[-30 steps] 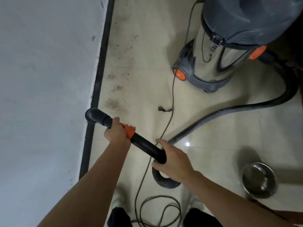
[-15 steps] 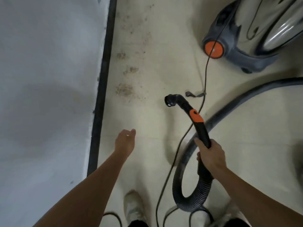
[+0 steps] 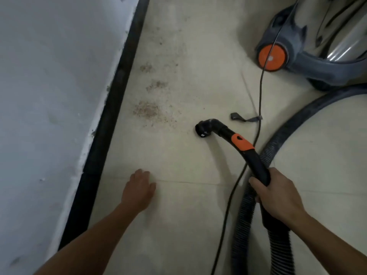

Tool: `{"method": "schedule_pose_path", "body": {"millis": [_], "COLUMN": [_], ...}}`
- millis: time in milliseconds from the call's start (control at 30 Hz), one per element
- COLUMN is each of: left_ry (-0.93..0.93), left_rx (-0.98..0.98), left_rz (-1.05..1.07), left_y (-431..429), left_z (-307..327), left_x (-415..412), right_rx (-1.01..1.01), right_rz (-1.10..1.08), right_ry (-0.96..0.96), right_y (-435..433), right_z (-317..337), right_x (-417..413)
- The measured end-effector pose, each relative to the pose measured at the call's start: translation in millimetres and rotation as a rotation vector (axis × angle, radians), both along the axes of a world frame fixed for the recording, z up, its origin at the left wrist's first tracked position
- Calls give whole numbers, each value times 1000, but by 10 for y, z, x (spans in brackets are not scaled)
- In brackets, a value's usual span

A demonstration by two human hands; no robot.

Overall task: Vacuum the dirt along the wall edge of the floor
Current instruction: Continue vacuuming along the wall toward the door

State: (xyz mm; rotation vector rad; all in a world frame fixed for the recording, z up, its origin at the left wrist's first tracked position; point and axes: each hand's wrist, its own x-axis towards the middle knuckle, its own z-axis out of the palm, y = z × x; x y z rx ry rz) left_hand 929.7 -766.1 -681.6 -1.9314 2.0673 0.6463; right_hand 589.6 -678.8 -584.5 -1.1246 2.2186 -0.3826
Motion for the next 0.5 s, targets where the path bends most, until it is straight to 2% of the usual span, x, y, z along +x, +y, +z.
{"method": "schedule_pose_path", "body": {"millis": [167,233,367,500], "left_ry": [-83,-66,-11,-1], "left_rx": [-179,-200,-136,-157], "left_rz": [-84,-97,-106,-58], "left_y": [-12,8,61,136], "left_z": [-238,-228,-84,-123], "left_x": [68,100,196,241], "right_rx": [-57,-56,-23,4], "right_rz": [278,314,247,147], "right_ry": [404,446,297,-46], "right_y": [-130,-34,48,-147], "right_z": [-122,-110,44,83], "right_x": [-41,-78,-186,-100]}}
